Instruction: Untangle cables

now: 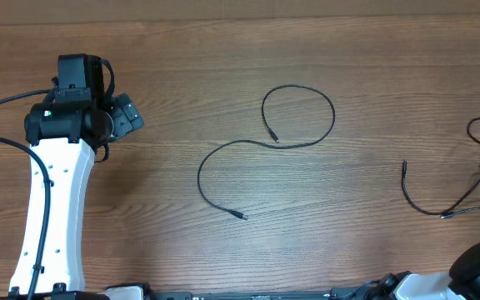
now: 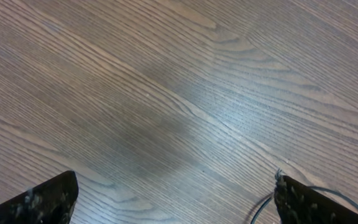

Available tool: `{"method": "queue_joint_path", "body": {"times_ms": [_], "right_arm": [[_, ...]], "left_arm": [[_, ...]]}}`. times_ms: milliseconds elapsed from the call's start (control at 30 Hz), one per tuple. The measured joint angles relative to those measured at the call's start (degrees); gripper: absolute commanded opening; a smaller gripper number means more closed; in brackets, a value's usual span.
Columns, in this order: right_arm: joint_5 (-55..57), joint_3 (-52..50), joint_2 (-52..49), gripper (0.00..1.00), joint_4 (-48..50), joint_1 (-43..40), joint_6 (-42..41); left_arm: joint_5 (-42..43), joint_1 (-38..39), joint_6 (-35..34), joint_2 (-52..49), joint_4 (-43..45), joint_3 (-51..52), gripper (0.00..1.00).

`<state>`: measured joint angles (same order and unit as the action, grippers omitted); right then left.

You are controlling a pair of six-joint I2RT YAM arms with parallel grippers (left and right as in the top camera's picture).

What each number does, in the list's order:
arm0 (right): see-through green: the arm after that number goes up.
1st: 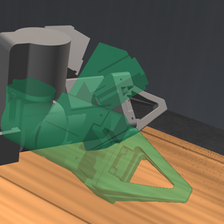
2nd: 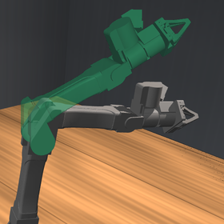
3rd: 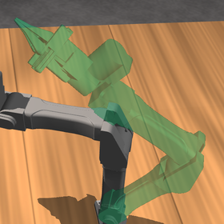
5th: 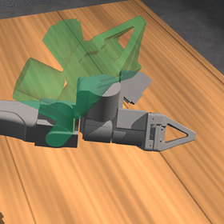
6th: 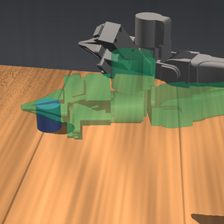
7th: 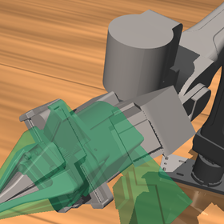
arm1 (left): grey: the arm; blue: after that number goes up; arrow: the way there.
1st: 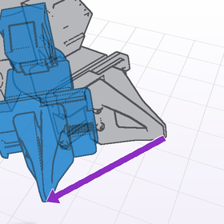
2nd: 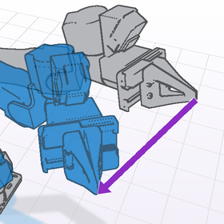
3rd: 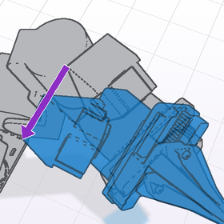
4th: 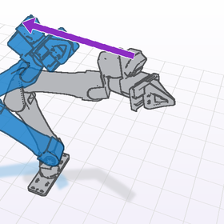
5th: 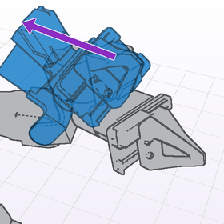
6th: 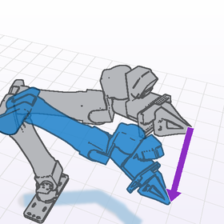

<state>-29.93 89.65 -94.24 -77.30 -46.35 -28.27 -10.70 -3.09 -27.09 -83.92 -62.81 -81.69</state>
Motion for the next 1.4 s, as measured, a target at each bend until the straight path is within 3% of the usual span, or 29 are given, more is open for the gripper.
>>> {"method": "queue_joint_path", "body": {"times_ms": [267, 367, 467, 600, 700, 900, 1033, 1333, 1400], "right_arm": [[-38.0, 0.0, 0.0, 1.00, 0.8, 0.2, 8.9], [-50.3, 0.0, 0.0, 1.00, 7.4, 0.3, 7.1], [-55.3, 0.0, 0.0, 1.00, 13.8, 0.3, 3.5], [-53.1, 0.0, 0.0, 1.00, 16.5, 0.3, 0.0], [-38.9, 0.0, -0.1, 1.00, 12.7, 0.3, -6.0], [-25.1, 0.0, -0.1, 1.00, 11.5, 0.3, -25.9], [-23.7, 0.0, -0.1, 1.00, 11.6, 0.3, -37.2], [-32.3, 0.0, -0.1, 1.00, 15.7, 0.5, -51.0], [-32.8, 0.0, -0.1, 0.90, 21.9, 1.0, -48.2]], "left_arm": [[0.0, 0.0, 0.0, 0.0, 0.0, 0.0, 1.00], [0.0, 0.0, 0.0, 0.0, 0.0, 0.0, 1.00], [0.0, 0.0, 0.0, 0.0, 0.0, 0.0, 1.00], [0.0, 0.0, 0.0, 0.0, 0.0, 0.0, 1.00], [0.0, 0.0, 0.0, 0.0, 0.0, 0.0, 1.00], [0.0, 0.0, 0.0, 0.0, 0.0, 0.0, 1.00], [0.0, 0.0, 0.0, 0.0, 0.0, 0.0, 1.00], [0.0, 0.0, 0.0, 0.0, 0.0, 0.0, 1.00], [0.0, 0.0, 0.0, 0.0, 0.1, 0.0, 1.00]]}}
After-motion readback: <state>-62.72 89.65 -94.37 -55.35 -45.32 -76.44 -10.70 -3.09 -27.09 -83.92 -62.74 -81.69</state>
